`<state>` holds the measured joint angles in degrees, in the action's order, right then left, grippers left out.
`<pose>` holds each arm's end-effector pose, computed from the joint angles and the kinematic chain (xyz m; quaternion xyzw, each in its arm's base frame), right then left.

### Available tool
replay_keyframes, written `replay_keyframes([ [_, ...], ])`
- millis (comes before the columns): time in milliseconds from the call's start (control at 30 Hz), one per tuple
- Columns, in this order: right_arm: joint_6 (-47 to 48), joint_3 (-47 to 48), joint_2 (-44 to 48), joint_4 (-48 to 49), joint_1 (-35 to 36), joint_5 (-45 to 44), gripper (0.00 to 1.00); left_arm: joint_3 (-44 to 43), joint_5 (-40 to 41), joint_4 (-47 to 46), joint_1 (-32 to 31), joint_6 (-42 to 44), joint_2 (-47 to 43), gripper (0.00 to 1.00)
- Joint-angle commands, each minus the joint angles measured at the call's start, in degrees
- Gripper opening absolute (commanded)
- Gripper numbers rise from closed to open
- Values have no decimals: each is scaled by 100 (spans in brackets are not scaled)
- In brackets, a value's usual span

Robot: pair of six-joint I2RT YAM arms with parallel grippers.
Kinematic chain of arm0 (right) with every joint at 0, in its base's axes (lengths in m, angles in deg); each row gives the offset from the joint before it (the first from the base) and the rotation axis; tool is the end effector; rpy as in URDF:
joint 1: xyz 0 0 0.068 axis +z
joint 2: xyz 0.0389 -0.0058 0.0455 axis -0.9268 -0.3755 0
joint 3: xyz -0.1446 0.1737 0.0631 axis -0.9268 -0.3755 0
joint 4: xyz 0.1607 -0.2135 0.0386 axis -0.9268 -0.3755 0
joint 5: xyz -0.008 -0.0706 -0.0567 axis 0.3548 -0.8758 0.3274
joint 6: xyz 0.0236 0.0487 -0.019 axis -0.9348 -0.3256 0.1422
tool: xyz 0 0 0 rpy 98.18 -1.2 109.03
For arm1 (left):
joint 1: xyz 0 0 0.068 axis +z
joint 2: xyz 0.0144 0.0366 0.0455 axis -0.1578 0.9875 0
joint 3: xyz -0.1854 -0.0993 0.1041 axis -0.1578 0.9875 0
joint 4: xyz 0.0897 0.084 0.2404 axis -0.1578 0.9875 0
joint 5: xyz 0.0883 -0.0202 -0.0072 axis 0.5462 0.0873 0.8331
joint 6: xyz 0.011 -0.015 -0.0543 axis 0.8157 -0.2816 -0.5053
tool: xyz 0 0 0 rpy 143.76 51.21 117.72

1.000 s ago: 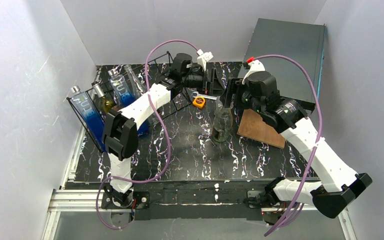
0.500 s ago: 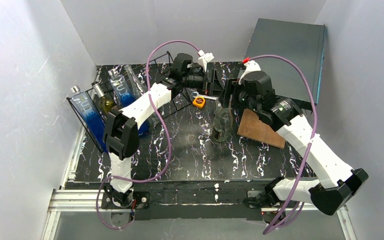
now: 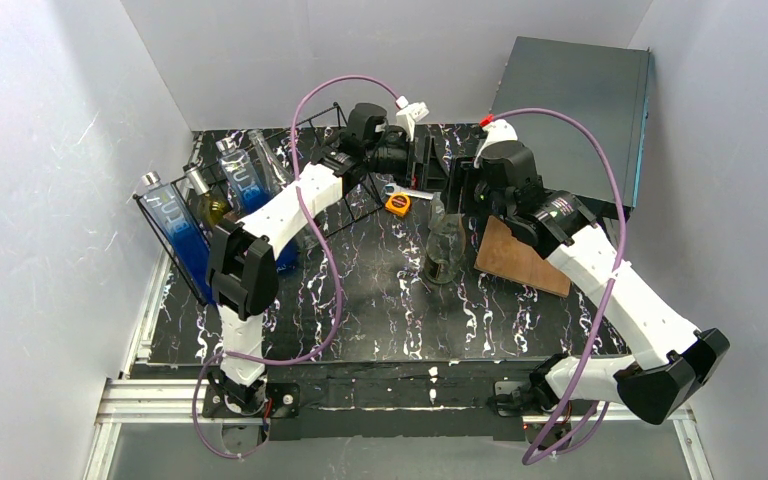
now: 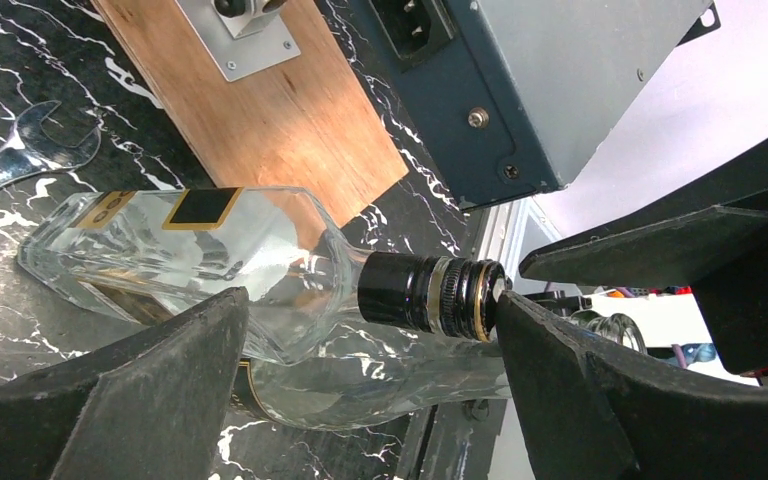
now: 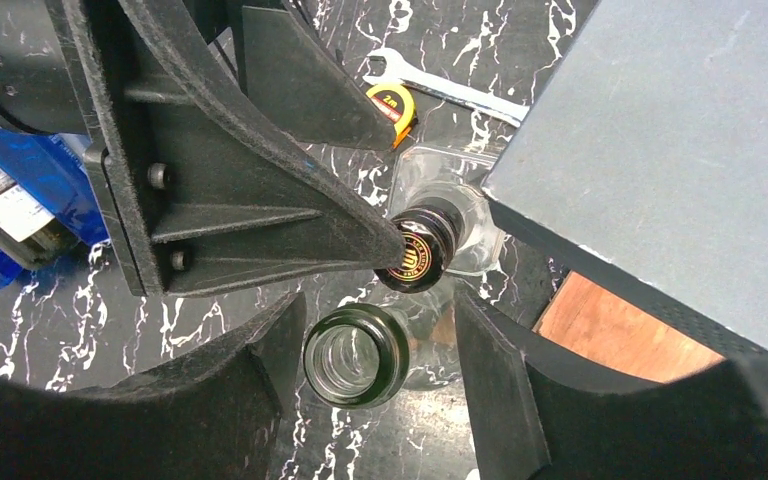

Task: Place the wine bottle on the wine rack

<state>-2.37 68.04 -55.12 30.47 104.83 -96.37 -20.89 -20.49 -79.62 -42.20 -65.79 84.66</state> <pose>0.2400 0.1669 0.3692 -0.0359 0.8495 0.1594 0.5016 0.3729 -0.2773 0.3046 0.2739 0.7305 -0.5331 0.3273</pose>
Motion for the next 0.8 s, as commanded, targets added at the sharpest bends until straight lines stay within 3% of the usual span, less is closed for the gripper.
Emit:
replay_keyframes([
  [0, 97, 4, -21, 339, 28, -180, 64, -284, 448, 411, 17, 345, 124, 92],
  [400, 119, 113, -12, 332, 29, -159, 61, -893, 1022, 1058, 40, 623, 530, 92],
  [767, 119, 361, 165, 216, 25, -124, 66, -1223, 1240, 1213, 215, 600, 846, 92],
])
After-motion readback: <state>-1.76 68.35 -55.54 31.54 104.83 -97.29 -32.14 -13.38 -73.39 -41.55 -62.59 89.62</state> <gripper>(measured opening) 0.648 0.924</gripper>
